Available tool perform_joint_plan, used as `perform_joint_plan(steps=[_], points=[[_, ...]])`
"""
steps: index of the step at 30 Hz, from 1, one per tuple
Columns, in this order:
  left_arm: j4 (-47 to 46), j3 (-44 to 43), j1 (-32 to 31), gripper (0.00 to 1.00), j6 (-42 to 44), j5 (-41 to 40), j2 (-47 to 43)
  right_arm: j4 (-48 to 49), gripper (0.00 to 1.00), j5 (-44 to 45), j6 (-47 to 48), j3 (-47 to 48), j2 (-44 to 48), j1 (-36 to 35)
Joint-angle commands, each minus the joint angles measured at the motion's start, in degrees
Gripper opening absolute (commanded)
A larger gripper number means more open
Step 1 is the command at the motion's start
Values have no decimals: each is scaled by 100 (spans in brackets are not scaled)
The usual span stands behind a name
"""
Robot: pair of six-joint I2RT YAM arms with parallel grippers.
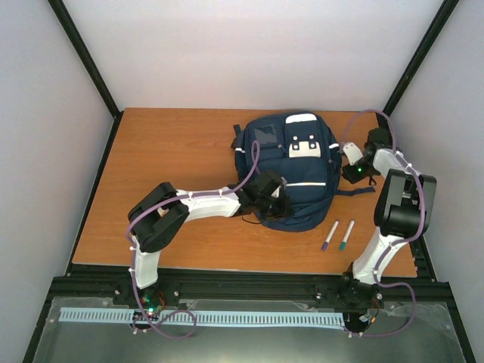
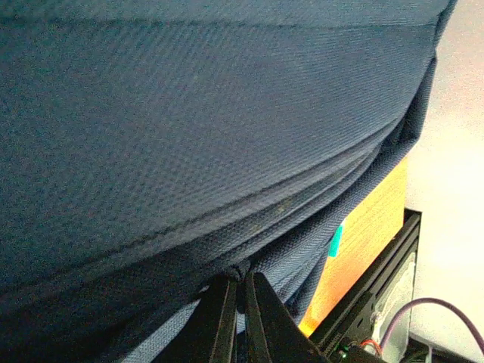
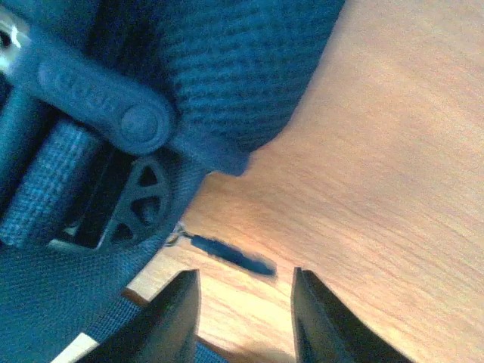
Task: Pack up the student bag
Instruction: Zip the student bag at the center of the board.
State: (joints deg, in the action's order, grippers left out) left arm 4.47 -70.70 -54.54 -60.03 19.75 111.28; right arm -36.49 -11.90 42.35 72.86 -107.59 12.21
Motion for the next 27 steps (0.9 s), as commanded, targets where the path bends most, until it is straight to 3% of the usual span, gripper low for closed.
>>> perform_joint_plan(steps=[1,3,4,5,11,15,16,20,24,27], points=[[424,-657,89,4,1060,166,-315,307,41,-227,-113,65,814,186],[639,-907,77,8,1539,144,-530,180,59,-444,-129,-100,1171,224],[777,-1008,76,12,1818,44,-645,69,91,-595,-126,-153,1355,235],[1051,-1155,76,18,2083,-98,-742,-64,99,-747,-102,-199,1582,238],[2034,-1787,89,60,3308,-723,-1113,-375,100,-1374,-501,-404,3034,216],[2204,-1703,97,86,3611,-1441,-1541,-292,100,-1700,-762,-646,4074,212],[2190,-1607,113,98,3591,-1740,-1677,-303,100,-1816,-807,-678,4259,212],[2667,-1368,150,100,3178,-3974,-1956,-621,100,-2874,-584,-773,4746,216],[3688,-1551,358,100,3093,-4607,-1511,-212,100,-3610,-1254,-1284,5064,210],[3514,-934,529,100,2722,-5005,-1678,-266,100,-3770,-1485,-1408,4856,-48]])
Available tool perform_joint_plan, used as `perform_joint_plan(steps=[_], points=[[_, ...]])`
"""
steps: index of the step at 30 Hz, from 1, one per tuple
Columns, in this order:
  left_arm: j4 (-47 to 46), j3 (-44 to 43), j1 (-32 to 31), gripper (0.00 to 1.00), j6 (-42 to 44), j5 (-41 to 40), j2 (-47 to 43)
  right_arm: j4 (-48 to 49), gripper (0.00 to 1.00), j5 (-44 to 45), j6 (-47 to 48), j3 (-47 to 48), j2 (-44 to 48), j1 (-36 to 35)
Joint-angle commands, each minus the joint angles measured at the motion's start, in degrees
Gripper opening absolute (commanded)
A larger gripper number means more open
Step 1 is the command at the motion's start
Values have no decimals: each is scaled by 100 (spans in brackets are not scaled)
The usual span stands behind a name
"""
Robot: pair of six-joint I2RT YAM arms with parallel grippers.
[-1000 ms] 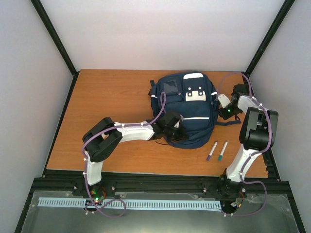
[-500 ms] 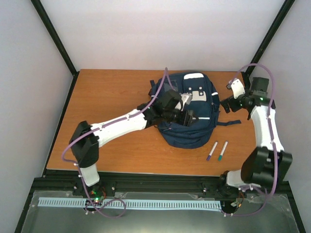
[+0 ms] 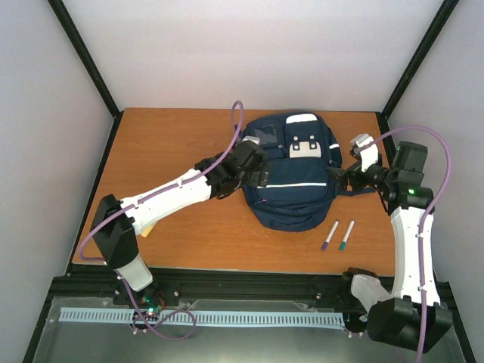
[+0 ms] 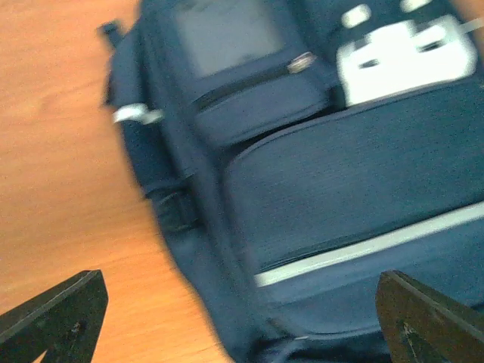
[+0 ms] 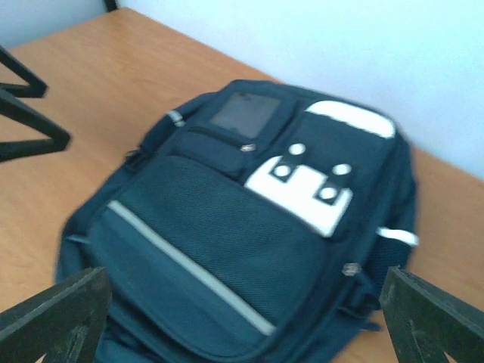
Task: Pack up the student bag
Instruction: Zip the student bag at the center of the board, then move the student bag to the center of the board.
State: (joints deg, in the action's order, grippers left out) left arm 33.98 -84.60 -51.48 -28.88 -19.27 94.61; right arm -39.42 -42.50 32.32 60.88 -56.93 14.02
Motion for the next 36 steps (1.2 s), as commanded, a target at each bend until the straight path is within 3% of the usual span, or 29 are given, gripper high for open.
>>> perform_joint_plan(steps=[1,8,11,15,20,23,26,28,31,36], points=[[423,698,321,100,-458,-1026,-139,-51,100,-601,-442,-210,-325,-414],[-182,1668,490,100,-199,-897,-911,348,100,465,-503,-343,-581,-1328],[-232,1756,495,100,-54,-1434,-958,199,100,414,-554,214,-957,-1490],[-536,1952,546,100,-122,-1984,-1077,-923,100,-99,-223,1469,-1738,-1571],[-1094,2233,784,100,-717,-2111,-1552,-333,100,356,-603,1306,-1640,-1616],[-455,2091,1134,100,-2091,-2078,-1426,133,100,817,-678,917,-1317,-1631],[334,1498,1468,100,-2146,-2085,-771,814,100,1555,-1089,376,-931,-1631],[-18,1607,1702,100,-1918,-1790,-575,1064,100,2161,-1167,95,-729,-1631],[-184,1430,2279,100,-1910,-389,-50,1108,100,2555,-959,-139,-722,-1626],[-722,1289,2571,77,-1482,619,838,1243,97,2194,-1082,-683,-578,-1540]])
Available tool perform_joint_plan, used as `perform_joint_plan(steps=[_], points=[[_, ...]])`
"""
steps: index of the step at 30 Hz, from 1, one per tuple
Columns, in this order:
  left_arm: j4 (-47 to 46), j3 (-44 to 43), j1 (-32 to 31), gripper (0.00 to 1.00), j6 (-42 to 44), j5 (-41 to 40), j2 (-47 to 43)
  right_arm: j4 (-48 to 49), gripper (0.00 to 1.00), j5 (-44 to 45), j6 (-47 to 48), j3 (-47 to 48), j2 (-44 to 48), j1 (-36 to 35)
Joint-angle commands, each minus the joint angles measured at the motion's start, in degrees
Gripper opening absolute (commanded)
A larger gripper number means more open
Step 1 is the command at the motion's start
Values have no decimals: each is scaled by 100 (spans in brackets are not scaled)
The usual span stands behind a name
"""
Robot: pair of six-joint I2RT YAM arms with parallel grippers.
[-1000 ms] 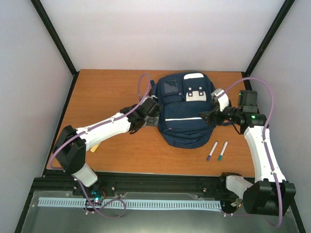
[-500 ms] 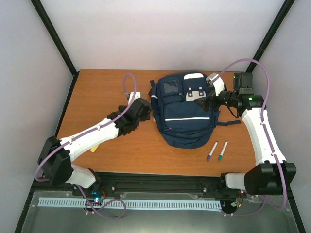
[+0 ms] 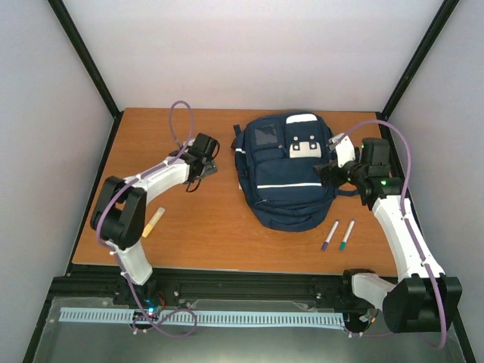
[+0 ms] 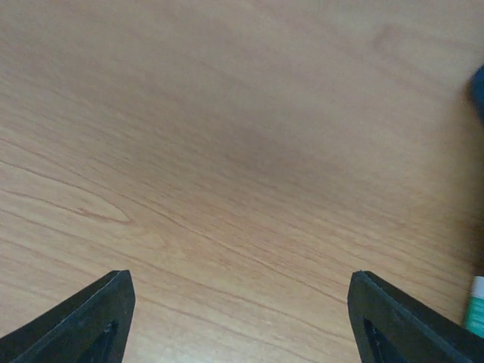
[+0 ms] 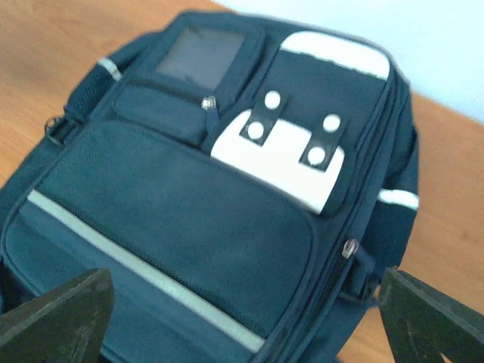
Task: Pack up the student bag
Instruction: Move the student bag to the center of the board.
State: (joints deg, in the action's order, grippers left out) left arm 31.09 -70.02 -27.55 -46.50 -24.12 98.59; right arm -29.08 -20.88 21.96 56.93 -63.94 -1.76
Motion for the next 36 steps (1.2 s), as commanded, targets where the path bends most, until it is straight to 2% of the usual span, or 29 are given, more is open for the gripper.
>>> perform_joint_plan(steps=[1,5,8,14,28,33,36], points=[[-465,-272,187,77,396,1158,591,199,95,-114,-37,-332,177,54],[-207,-929,189,72,996,1644,1408,320,91,-294,58,-496,326,87],[-452,-1035,183,72,1187,1876,1578,280,88,-358,125,-499,238,88],[-591,-1373,102,77,1409,2412,1914,191,84,-451,269,-496,101,88],[-571,-1989,-452,77,1733,2922,2322,196,83,-452,291,-525,-52,103],[-380,-2137,-573,77,1765,2777,2430,177,83,-446,309,-516,-131,105],[-143,-2183,-625,73,1858,2743,2508,178,83,-460,309,-516,-151,105]])
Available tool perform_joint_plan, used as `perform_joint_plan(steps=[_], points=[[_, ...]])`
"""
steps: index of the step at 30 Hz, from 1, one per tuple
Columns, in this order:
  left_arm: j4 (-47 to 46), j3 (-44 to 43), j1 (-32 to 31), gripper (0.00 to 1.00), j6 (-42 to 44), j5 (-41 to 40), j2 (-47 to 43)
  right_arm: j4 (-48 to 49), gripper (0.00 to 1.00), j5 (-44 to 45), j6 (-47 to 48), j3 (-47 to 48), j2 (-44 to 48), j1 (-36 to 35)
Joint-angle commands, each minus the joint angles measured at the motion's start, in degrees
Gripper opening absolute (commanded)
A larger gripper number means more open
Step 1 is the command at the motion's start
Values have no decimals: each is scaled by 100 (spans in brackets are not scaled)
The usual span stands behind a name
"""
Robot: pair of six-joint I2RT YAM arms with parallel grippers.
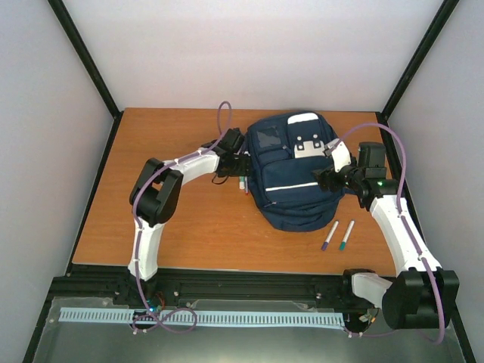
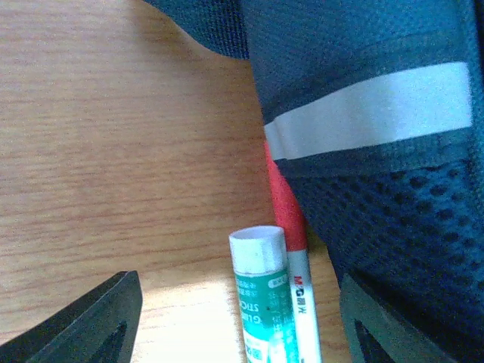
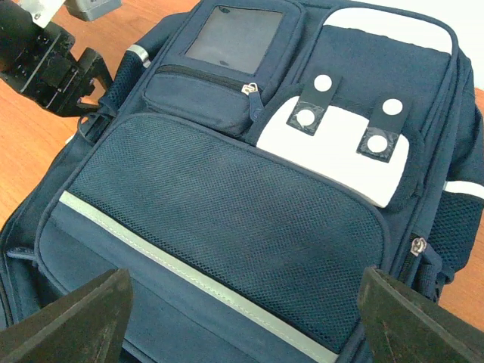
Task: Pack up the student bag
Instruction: Move the student bag to the center of the board, then move the stationery to the center of the board.
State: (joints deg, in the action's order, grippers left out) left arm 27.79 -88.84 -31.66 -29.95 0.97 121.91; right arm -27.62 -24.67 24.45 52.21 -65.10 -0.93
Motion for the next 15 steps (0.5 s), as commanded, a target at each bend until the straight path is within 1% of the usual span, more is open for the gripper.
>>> perform_joint_plan(steps=[1,4,12,15], points=[[271,-359,-228,71,238,247,230,35,83,-88,60,-37,-45,17],[507,-457,-268,65,278,233,370,12,82,-90,71,-28,-68,23],[802,-278,-288,62,229,-274,295,-5,81,-130,64,-27,-73,18],[982,-225,-288,59,148,-544,299,-13,81,-138,72,-26,-74,16]])
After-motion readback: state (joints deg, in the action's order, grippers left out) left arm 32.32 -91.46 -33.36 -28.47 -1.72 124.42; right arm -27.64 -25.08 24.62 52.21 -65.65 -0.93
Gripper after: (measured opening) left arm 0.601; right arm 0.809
